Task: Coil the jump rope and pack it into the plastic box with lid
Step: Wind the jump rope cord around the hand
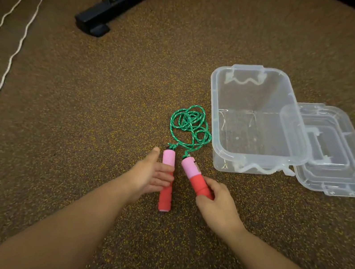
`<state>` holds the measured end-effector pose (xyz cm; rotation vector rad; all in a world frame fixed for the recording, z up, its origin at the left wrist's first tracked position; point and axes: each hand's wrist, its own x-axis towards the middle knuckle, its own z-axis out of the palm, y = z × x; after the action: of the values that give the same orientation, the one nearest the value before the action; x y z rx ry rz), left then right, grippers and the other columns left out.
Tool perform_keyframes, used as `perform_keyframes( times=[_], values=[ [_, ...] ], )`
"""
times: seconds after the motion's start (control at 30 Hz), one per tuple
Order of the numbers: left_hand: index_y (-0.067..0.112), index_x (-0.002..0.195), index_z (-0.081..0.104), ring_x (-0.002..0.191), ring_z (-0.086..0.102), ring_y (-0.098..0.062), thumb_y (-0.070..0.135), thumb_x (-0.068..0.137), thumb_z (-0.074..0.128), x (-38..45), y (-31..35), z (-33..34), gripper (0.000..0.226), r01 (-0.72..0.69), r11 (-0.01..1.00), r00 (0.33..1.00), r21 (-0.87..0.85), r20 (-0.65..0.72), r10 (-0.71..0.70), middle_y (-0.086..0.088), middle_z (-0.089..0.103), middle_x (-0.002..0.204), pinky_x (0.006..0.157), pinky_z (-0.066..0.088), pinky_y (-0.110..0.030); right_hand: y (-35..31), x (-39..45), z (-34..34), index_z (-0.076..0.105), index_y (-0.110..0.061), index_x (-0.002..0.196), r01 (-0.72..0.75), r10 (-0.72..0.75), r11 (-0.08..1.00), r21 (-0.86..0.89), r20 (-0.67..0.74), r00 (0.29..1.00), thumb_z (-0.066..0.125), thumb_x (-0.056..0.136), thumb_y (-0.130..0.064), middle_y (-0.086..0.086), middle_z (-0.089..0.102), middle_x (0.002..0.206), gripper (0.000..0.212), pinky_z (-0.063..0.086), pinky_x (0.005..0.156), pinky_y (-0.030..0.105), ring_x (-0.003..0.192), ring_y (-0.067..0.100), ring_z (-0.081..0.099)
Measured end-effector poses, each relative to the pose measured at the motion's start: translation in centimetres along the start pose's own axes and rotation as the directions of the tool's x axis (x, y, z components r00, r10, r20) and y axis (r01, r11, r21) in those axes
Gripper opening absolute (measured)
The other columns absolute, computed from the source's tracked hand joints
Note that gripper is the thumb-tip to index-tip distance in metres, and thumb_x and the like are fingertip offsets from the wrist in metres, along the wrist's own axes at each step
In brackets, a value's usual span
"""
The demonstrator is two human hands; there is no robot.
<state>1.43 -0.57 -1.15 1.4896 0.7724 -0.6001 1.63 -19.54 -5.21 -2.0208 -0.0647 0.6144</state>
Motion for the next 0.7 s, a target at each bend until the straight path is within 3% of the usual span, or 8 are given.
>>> perform_keyframes(
  times=[0.13,0.27,0.37,0.47,0.53,0.7],
  values=[
    [-0.002,0.122,0.054,0.093,0.063,-0.033,0.073,0.085,0.004,0.1,1.0,-0.4,0.097,0.078,0.961,0.988,-0.267,0.148,-0.039,-0.022,0.064,0.104,0.082,0.05,-0.036,-1.9,-1.0,0.3,0.057,-0.041,0.106,0.141,-0.162,0.972,0.189,0.102,0.981,0.058,0.073,-0.028,-0.005,0.059,0.107,0.035,0.046,0.085,0.025,0.09,0.009,0.056],
    [-0.009,0.107,0.066,0.097,0.065,-0.037,0.085,0.073,0.015,0.1,2.1,-0.5,0.113,0.152,0.837,0.948,-0.525,0.318,0.027,-0.031,0.066,0.107,0.095,0.045,-0.042,-2.7,-1.9,0.0,0.066,-0.038,0.105,0.265,-0.325,0.923,0.279,0.194,0.926,0.067,0.078,-0.035,-0.02,0.067,0.096,0.027,0.046,0.079,0.017,0.084,-0.003,0.057],
    [-0.008,0.111,0.064,0.1,0.067,-0.038,0.089,0.067,0.017,-0.2,2.8,-0.7,0.117,0.174,0.818,0.917,-0.549,0.393,0.069,-0.029,0.066,0.111,0.093,0.048,-0.045,-2.4,-2.5,-0.3,0.065,-0.036,0.107,0.342,-0.395,0.91,0.234,0.236,0.888,0.066,0.08,-0.039,-0.022,0.067,0.092,0.026,0.045,0.073,0.018,0.08,-0.004,0.056],
    [-0.004,0.11,0.067,0.102,0.067,-0.034,0.085,0.07,0.022,-0.7,3.5,-1.0,0.108,0.153,0.821,0.901,-0.549,0.419,0.113,-0.024,0.068,0.111,0.093,0.048,-0.045,-1.4,-3.0,-0.3,0.062,-0.039,0.106,0.37,-0.41,0.911,0.184,0.296,0.863,0.064,0.086,-0.031,-0.029,0.062,0.081,0.022,0.038,0.067,0.012,0.071,-0.003,0.053],
    [-0.003,0.108,0.068,0.101,0.068,-0.033,0.078,0.073,0.03,-1.1,3.9,-1.2,0.096,0.136,0.805,0.902,-0.577,0.408,0.141,-0.023,0.069,0.109,0.091,0.05,-0.044,-0.7,-3.2,-0.2,0.061,-0.034,0.111,0.383,-0.409,0.913,0.144,0.327,0.852,0.062,0.086,-0.037,-0.021,0.058,0.08,0.025,0.038,0.064,0.016,0.07,-0.001,0.049],
    [0.005,0.093,0.075,0.082,0.074,-0.024,0.042,0.081,0.046,-2.2,4.8,-0.9,0.049,0.03,0.82,0.926,-0.572,0.325,0.193,-0.014,0.076,0.087,0.07,0.06,-0.034,0.4,-3.3,0.2,0.056,-0.026,0.122,0.407,-0.377,0.913,0.021,0.426,0.822,0.058,0.088,-0.043,-0.018,0.056,0.087,0.039,0.038,0.068,0.017,0.075,-0.001,0.05]
  ],
)
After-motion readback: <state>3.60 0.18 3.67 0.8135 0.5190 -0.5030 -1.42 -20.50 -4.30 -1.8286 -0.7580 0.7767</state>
